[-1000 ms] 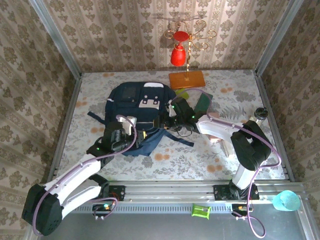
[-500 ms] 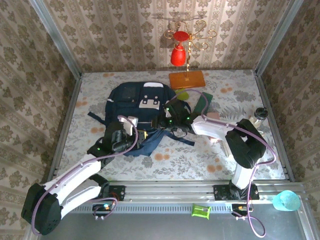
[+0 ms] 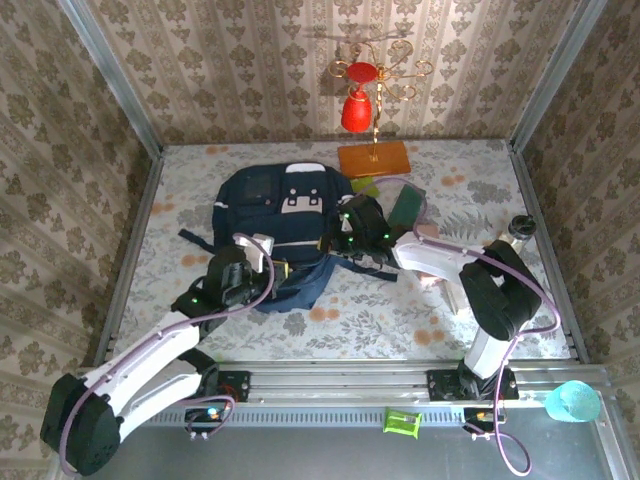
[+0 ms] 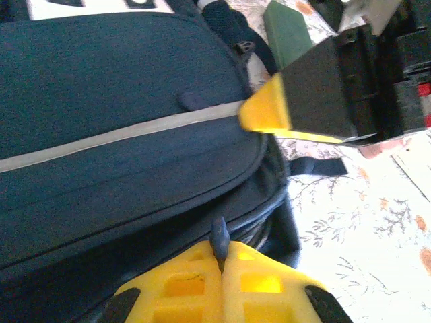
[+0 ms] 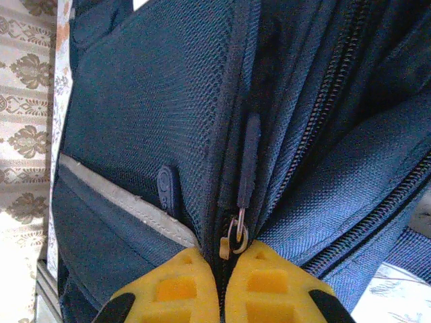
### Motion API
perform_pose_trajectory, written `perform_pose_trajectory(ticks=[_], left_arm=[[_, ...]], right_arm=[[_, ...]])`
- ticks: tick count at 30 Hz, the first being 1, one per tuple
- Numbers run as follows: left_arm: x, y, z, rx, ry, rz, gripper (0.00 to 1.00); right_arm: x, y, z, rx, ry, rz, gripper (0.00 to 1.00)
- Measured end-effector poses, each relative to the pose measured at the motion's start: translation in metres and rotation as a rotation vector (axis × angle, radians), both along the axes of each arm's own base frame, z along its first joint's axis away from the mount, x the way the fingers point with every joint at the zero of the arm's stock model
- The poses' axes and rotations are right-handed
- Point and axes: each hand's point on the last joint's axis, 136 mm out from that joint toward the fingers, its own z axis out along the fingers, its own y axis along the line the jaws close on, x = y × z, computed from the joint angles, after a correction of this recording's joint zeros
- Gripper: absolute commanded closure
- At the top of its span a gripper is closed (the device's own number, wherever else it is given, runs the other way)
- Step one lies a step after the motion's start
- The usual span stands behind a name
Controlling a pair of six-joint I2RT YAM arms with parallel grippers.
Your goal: Pack books, pencil case, and school supplies into a backpack
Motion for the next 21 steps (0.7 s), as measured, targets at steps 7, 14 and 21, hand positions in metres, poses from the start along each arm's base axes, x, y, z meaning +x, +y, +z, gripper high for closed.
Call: perform_pose_trajectory(ticks=[7, 14, 21], left_arm=[[0.011, 0.035, 0.0, 0.014, -0.008, 0.133, 1.0], [0.009, 0.053, -0.008, -0.016, 0.009, 0.175, 1.0], [-0.002, 0.016, -0.011, -0.041, 0.026, 0.025, 1.0]], right_arm=[[0.01, -0.023, 0.006, 0.007, -0.01, 0.004, 1.0], [0.02, -0.032, 0.018, 0.005, 0.0, 0.043, 1.0], [0.042, -0.032, 0.011, -0.043, 0.049, 0.09, 0.83]])
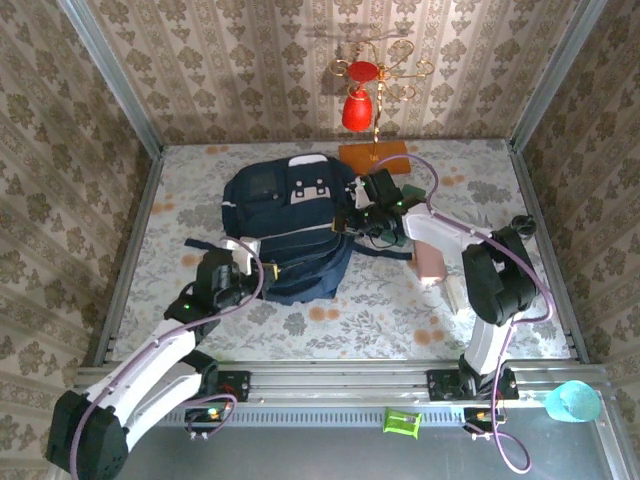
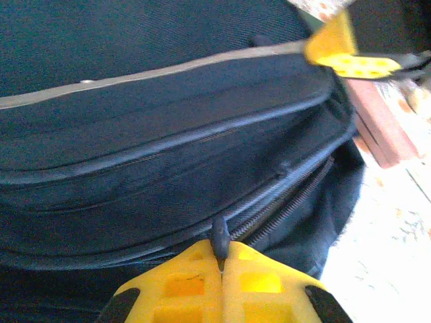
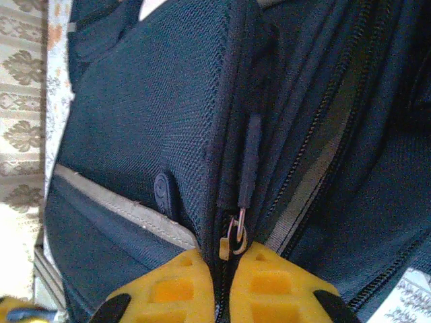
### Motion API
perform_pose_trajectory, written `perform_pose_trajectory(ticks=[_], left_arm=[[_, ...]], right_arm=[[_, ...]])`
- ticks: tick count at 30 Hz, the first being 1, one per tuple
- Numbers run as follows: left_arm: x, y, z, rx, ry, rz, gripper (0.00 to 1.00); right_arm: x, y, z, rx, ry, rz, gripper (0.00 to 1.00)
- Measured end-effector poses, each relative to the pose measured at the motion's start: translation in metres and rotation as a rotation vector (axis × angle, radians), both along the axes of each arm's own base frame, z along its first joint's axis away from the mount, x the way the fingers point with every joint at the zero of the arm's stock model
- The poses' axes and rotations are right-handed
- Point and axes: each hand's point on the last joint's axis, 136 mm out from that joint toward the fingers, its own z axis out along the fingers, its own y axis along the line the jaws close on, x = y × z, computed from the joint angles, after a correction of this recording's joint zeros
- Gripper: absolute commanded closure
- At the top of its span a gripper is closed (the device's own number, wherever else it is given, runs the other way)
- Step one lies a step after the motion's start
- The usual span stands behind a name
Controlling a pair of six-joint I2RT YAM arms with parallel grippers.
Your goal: Pack books, pencil case, and school supplies into a backpack
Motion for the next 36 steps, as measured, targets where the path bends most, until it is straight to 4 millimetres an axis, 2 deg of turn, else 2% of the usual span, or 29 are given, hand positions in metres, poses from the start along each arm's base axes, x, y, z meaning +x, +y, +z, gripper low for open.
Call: perform_pose_trajectory(ticks=[5, 7, 9, 12, 16, 19, 22, 26, 32, 36], left_arm=[[-0.007, -0.016, 0.007, -0.018, -0.027, -0.057, 1.0], [-0.008, -0.02, 0.007, -0.021, -0.029, -0.073, 1.0], [-0.009, -0.023, 0.006, -0.023, -0.029, -0.084, 1.0], [-0.01, -0.028, 0.005, -0.025, -0.021, -0.101, 1.0], [-0.01, -0.035, 0.008, -0.028, -0.02, -0.121, 1.0], [-0.01, -0.038, 0.011, -0.032, -0.026, -0.131, 1.0], [-0.011, -0.039, 0.012, -0.032, -0.028, -0.135, 1.0], [-0.012, -0.041, 0.012, -0.031, -0.027, -0.14, 1.0], [-0.013, -0.045, 0.015, -0.034, -0.048, -0.153, 1.0], [-0.013, -0.046, 0.016, -0.03, -0.061, -0.161, 1.0]], right_arm=[[0.002, -0.004, -0.001, -0.028, -0.013, 0.014, 0.61], [-0.003, -0.009, -0.003, -0.03, -0.019, 0.006, 0.51], [-0.015, -0.014, -0.003, -0.03, -0.018, -0.002, 0.45], [-0.037, -0.014, 0.002, -0.029, -0.034, -0.003, 0.43], [-0.064, -0.004, 0.019, -0.051, -0.095, 0.012, 0.41], [-0.077, 0.005, 0.036, -0.074, -0.16, 0.022, 0.41], [-0.087, 0.016, 0.043, -0.085, -0.197, 0.037, 0.4], [-0.098, 0.028, 0.038, -0.039, -0.161, 0.008, 0.4], [-0.113, 0.034, 0.006, 0.07, -0.024, -0.128, 0.36], [-0.107, 0.041, 0.008, 0.126, -0.001, -0.198, 0.36]])
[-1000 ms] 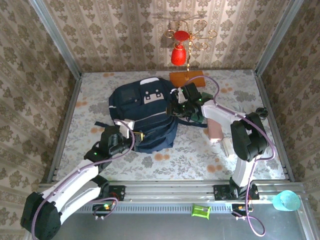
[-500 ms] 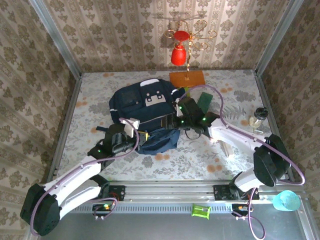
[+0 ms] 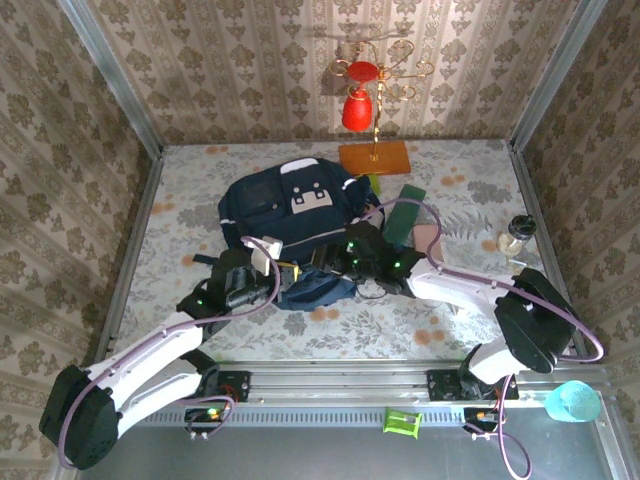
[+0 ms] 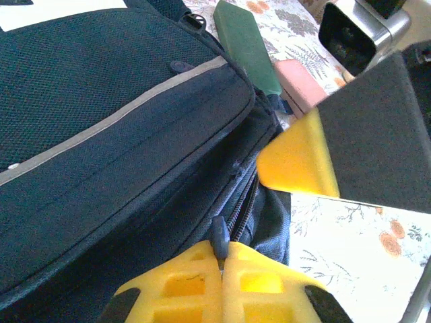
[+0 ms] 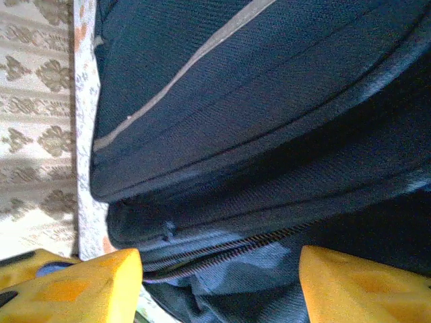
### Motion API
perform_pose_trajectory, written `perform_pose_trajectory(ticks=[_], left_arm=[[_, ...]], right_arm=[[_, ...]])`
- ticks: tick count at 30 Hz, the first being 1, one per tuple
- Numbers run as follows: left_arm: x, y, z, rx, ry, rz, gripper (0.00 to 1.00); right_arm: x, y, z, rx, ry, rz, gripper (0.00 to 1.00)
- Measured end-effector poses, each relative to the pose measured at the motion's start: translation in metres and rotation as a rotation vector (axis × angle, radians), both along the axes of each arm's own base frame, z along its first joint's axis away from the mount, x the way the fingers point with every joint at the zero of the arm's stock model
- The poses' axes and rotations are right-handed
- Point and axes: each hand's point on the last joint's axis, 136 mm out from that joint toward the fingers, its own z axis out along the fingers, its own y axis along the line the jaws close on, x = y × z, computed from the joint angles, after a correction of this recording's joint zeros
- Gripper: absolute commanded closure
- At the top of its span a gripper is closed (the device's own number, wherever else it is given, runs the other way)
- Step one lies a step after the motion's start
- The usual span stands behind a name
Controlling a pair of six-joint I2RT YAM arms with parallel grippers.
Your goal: Pack books, pencil case, and school supplies into a backpack
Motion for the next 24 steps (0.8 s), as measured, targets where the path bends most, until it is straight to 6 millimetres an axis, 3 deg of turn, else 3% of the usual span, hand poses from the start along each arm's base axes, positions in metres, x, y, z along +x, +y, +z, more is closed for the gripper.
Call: perform_pose_trajectory(ticks=[5, 8, 13, 19, 24], left_arm=[[-0.002, -0.004, 0.003, -0.001, -0.021, -0.021, 1.0], [-0.005, -0.006, 0.002, -0.003, -0.034, -0.035, 1.0], [-0.006, -0.008, 0.0, 0.002, -0.053, -0.05, 1.0], [-0.006, -0.006, -0.006, 0.035, -0.059, -0.041, 1.0], [-0.002, -0.002, -0.009, 0.064, -0.07, -0.011, 1.0]], right_arm=[[0.011, 0.002, 0.003, 0.044, -0.002, -0.072, 0.38], [0.015, 0.001, 0.001, 0.051, 0.006, -0.107, 0.45], [0.021, -0.001, -0.008, 0.053, 0.029, -0.159, 0.74], [0.019, -0.004, -0.016, 0.066, 0.038, -0.192, 0.99], [0.019, -0.009, -0.014, 0.077, 0.031, -0.201, 1.0]])
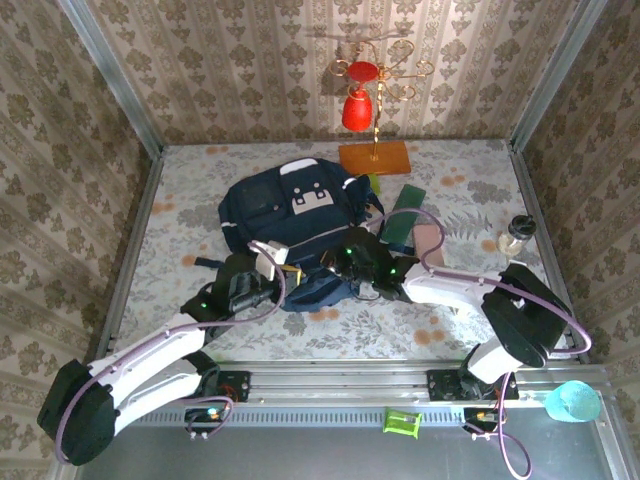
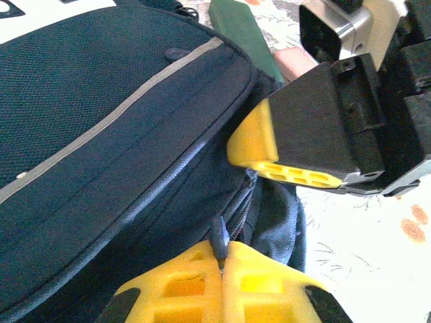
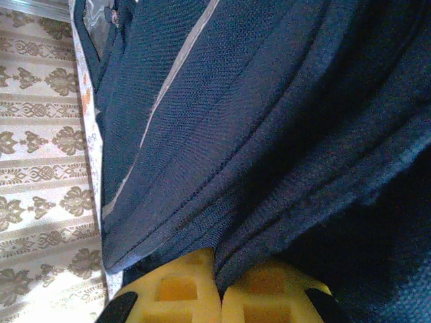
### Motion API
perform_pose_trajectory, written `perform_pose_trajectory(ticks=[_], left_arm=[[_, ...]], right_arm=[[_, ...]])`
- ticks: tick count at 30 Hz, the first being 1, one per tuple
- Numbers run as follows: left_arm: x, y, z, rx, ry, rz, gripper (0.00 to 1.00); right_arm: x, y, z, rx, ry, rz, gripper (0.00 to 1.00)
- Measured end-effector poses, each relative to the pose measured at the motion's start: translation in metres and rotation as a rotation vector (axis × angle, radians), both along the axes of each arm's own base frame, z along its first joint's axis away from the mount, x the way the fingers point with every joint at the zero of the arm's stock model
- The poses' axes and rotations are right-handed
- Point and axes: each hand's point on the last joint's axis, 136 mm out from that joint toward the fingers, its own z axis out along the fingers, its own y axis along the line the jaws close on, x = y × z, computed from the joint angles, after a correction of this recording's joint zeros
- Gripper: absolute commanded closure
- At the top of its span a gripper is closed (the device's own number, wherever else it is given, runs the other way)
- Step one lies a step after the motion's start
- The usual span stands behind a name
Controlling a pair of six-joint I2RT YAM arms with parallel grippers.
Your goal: Pack books, pencil case, and school supplies into a backpack
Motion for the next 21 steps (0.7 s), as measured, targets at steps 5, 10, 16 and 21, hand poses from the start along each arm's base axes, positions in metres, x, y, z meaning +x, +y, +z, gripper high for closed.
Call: perform_pose_trajectory(ticks=[5, 10, 16, 21], left_arm=[[0.004, 0.009, 0.0, 0.017, -0.008, 0.042, 1.0], [0.008, 0.025, -0.001, 0.01, -0.007, 0.093, 1.0], [0.018, 0.053, 0.0, 0.006, -0.001, 0.2, 1.0], [0.029, 0.08, 0.0, 0.009, 0.005, 0.31, 1.0]], right_arm=[[0.003, -0.013, 0.004, 0.0, -0.02, -0.016, 1.0], [0.006, -0.029, 0.01, 0.015, -0.04, -0.047, 1.0], [0.011, -0.038, 0.015, 0.019, -0.055, -0.067, 1.0], [0.011, -0.038, 0.015, 0.016, -0.06, -0.046, 1.0]])
